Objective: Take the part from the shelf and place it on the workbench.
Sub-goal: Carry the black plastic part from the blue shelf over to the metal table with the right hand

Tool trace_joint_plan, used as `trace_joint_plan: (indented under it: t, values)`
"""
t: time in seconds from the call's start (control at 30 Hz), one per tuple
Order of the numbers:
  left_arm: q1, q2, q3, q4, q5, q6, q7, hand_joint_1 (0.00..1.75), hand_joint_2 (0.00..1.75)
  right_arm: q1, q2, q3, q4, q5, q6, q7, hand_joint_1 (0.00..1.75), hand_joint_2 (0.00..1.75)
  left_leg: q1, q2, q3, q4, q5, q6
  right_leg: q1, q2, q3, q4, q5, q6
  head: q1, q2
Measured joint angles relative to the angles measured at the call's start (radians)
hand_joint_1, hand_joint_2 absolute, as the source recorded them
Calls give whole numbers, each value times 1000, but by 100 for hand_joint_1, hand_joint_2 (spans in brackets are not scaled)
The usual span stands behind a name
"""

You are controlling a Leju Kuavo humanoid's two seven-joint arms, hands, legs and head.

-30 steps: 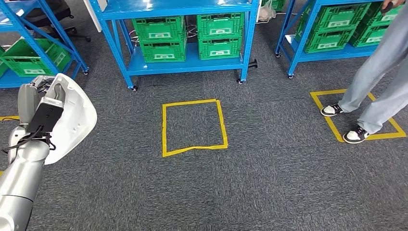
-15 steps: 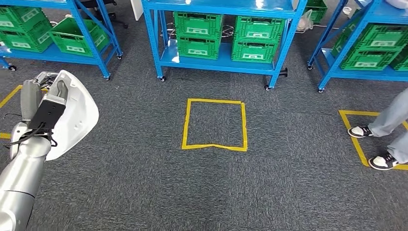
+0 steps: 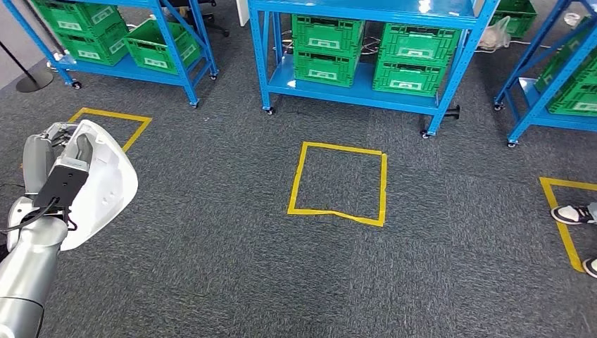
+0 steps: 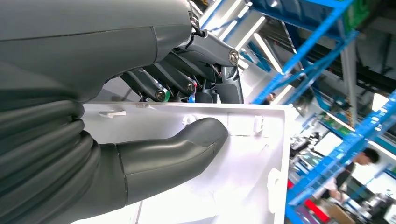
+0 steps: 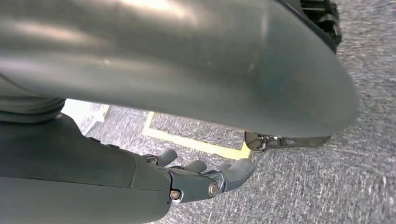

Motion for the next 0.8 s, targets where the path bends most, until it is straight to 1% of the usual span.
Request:
trace_joint_plan:
  t: [0.03,0.07,0.1,0.13,0.17,0.2,0.27,0.3,0.33,0.37,0.4,0.43,0.47,0.5,0.53,0.57,0.6,0.63,0.67,0.7,0.73,0.77,0.8]
  values:
    - [2,1,0,-2,0,0,0,175,175,0,1,0,0,0,0,0,0,0,1,7,32,-54,28,-1,0,-12,0,1,-1,1,0,0]
    - [2,2,0,-4,0,0,0,175,175,0,2,0,0,0,0,0,0,0,2,26,76,-132,57,0,1,-23,0,4,-3,4,0,0]
    - [1,3,0,-7,0,0,0,175,175,-1,3,0,0,0,0,0,0,0,0,43,115,-200,79,5,3,-33,1,7,-5,9,1,0]
    - [1,4,0,-10,1,0,0,175,175,-1,3,0,0,0,-1,0,0,0,-2,54,140,-246,91,12,5,-42,1,10,-7,15,2,0]
    - [2,5,1,-11,2,1,-1,175,175,-2,3,0,0,0,-2,0,0,0,-4,59,150,-267,94,21,8,-50,2,11,-8,21,4,0]
    - [4,7,1,-13,3,1,-1,175,175,-3,3,0,0,1,-3,0,0,0,-6,50,149,-267,96,30,9,-57,3,11,-8,26,5,0]
    - [13,12,3,-15,8,5,-3,175,175,-5,3,0,0,1,-5,1,0,0,-7,35,144,-267,99,40,9,-70,6,9,-7,34,6,0]
    - [17,14,5,-18,12,8,-6,175,175,-6,3,0,0,0,-7,1,0,0,-6,27,144,-269,102,45,6,-64,5,14,-12,39,7,0]
    - [21,15,7,-21,16,10,-10,175,175,-6,3,0,0,-1,-9,2,0,0,-3,20,143,-272,105,51,4,-44,-1,31,-27,44,8,0]
    - [25,15,9,-24,19,11,-15,175,175,-5,4,0,0,-3,-12,2,0,0,-1,12,142,-274,109,57,1,-17,-16,68,-52,49,10,0]
    - [29,12,10,-26,22,12,-20,175,175,-3,4,0,0,-5,-15,3,0,0,0,2,138,-274,112,62,-2,14,-42,126,-86,53,12,0]
    - [34,8,10,-27,22,12,-24,175,175,-1,5,0,0,-8,-20,4,0,0,0,-8,134,-274,114,65,-2,35,-74,196,-122,55,14,0]
    - [41,1,10,-27,21,12,-28,175,175,1,5,0,0,-10,-25,5,0,0,-1,-21,130,-273,115,66,-2,44,-104,259,-147,56,16,0]
    - [50,-6,10,-29,18,14,-31,175,175,3,6,-1,0,-13,-30,6,0,0,-1,-34,127,-272,117,67,-2,48,-123,296,-155,55,16,0]
    - [60,-13,10,-32,15,16,-33,175,175,3,7,-1,0,-15,-35,7,0,0,-2,-48,124,-270,118,66,-1,51,-122,294,-143,53,16,0]
    - [69,-19,10,-37,11,18,-34,175,175,3,7,-2,0,-16,-37,6,0,0,-2,-61,123,-268,119,65,-1,55,-100,251,-114,49,17,0]
    - [76,-24,10,-45,8,20,-33,175,175,3,8,-3,0,-18,-38,5,0,0,-2,-74,122,-265,119,63,-1,68,-64,179,-77,45,17,0]
    - [81,-27,10,-55,6,22,-31,175,175,3,8,-4,0,-19,-38,3,0,0,-3,-85,121,-263,120,60,0,85,-29,109,-50,41,17,0]
    - [85,-30,10,-65,4,23,-28,175,175,3,8,-5,0,-19,-37,2,0,0,-3,-96,119,-262,121,55,0,98,-2,55,-33,38,17,0]
    - [90,-32,10,-77,2,23,-23,175,175,3,8,-5,0,-20,-36,0,0,0,-3,-105,116,-262,122,49,2,107,12,25,-27,36,17,0]
    - [96,-33,11,-90,0,24,-17,175,175,3,8,-6,0,-20,-34,-2,0,0,-3,-114,115,-265,125,41,4,105,14,19,-28,34,17,0]
    - [105,-32,13,-104,-2,24,-11,175,175,2,8,-6,0,-20,-31,-4,0,0,-2,-122,113,-268,128,34,4,95,14,16,-25,29,17,0]
    - [115,-30,17,-118,-4,24,-5,175,175,2,9,-6,0,-20,-29,-6,0,0,-1,-123,111,-269,129,28,3,85,15,12,-21,22,17,0]
